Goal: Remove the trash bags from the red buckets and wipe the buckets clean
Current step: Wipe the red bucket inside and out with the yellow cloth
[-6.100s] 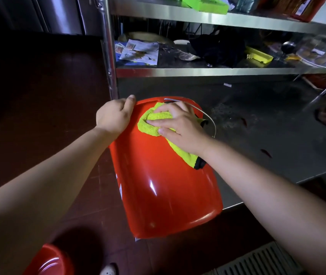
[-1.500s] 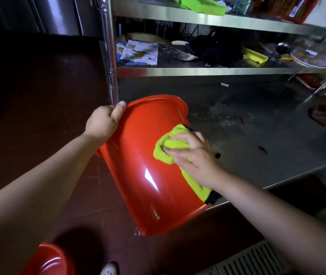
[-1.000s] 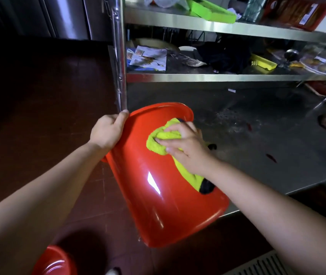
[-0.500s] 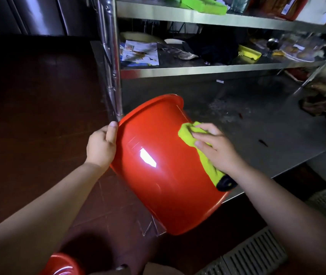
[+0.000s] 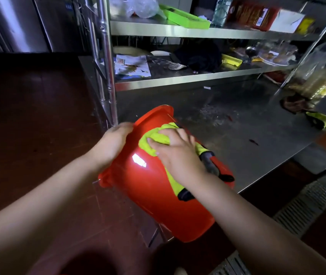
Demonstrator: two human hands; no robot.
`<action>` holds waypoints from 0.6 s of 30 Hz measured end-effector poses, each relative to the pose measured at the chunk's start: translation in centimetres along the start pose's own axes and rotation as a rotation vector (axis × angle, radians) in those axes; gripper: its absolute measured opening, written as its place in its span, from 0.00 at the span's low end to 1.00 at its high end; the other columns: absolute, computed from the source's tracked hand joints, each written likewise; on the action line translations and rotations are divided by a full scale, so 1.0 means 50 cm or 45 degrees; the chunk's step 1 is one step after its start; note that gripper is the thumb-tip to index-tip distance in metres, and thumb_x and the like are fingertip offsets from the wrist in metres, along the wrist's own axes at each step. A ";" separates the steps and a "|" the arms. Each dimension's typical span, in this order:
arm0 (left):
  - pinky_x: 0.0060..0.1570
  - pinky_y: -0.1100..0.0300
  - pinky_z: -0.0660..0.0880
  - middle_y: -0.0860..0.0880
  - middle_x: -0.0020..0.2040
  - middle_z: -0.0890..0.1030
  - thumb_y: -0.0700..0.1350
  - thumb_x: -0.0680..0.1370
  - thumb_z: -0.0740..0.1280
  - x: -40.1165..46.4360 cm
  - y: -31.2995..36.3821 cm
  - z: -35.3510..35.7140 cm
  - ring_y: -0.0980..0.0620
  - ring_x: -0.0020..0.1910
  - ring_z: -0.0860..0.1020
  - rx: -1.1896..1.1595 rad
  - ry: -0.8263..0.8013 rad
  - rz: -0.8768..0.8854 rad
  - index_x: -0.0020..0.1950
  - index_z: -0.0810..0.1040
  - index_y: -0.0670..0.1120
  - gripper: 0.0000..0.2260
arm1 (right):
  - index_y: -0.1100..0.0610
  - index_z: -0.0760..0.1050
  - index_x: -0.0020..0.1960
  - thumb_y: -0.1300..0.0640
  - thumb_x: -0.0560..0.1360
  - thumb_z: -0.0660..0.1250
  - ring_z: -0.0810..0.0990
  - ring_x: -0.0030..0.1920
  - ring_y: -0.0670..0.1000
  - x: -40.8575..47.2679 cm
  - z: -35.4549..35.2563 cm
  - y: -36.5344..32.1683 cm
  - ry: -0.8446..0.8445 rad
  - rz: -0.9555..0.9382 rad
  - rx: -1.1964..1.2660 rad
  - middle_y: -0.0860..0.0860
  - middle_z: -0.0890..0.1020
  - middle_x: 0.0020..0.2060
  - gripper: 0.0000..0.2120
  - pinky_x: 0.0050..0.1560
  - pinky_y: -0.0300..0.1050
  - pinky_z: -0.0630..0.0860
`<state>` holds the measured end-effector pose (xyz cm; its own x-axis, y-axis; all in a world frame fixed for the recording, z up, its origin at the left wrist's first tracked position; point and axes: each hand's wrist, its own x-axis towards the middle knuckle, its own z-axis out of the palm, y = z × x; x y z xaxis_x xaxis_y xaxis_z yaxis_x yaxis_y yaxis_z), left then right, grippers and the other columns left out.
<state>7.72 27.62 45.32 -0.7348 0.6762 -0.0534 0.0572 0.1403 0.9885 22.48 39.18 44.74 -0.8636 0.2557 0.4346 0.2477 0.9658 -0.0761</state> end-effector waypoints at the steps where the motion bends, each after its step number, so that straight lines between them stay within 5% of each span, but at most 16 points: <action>1: 0.51 0.57 0.74 0.49 0.43 0.82 0.52 0.79 0.59 0.016 0.014 0.003 0.50 0.44 0.79 0.051 0.046 -0.037 0.42 0.80 0.47 0.14 | 0.43 0.78 0.59 0.53 0.71 0.60 0.67 0.55 0.56 0.006 0.007 -0.010 -0.006 -0.048 -0.042 0.51 0.77 0.56 0.18 0.47 0.52 0.67; 7: 0.46 0.52 0.75 0.51 0.27 0.74 0.61 0.78 0.58 0.066 0.010 0.029 0.45 0.36 0.75 0.391 0.196 0.064 0.26 0.73 0.48 0.25 | 0.47 0.82 0.49 0.54 0.68 0.67 0.72 0.58 0.61 0.076 0.010 -0.008 -0.083 -0.212 0.050 0.54 0.78 0.57 0.11 0.50 0.55 0.67; 13: 0.30 0.56 0.63 0.51 0.22 0.66 0.59 0.78 0.59 0.110 0.040 0.057 0.51 0.26 0.66 0.554 0.181 0.117 0.23 0.63 0.46 0.27 | 0.44 0.81 0.55 0.50 0.73 0.63 0.67 0.62 0.51 0.063 -0.003 0.090 -0.192 -0.258 0.260 0.48 0.77 0.61 0.13 0.54 0.54 0.66; 18: 0.45 0.56 0.71 0.48 0.32 0.76 0.60 0.78 0.58 0.162 0.064 0.073 0.47 0.38 0.75 0.617 0.077 0.091 0.30 0.73 0.46 0.24 | 0.39 0.75 0.62 0.43 0.75 0.58 0.64 0.67 0.50 -0.057 -0.032 0.180 -0.272 -0.276 0.301 0.46 0.71 0.66 0.17 0.59 0.49 0.62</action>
<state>4.42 36.19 47.51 -0.7546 0.6553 0.0342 0.4060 0.4252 0.8089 27.88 47.08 44.25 -0.9631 0.0230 0.2680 -0.0374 0.9752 -0.2182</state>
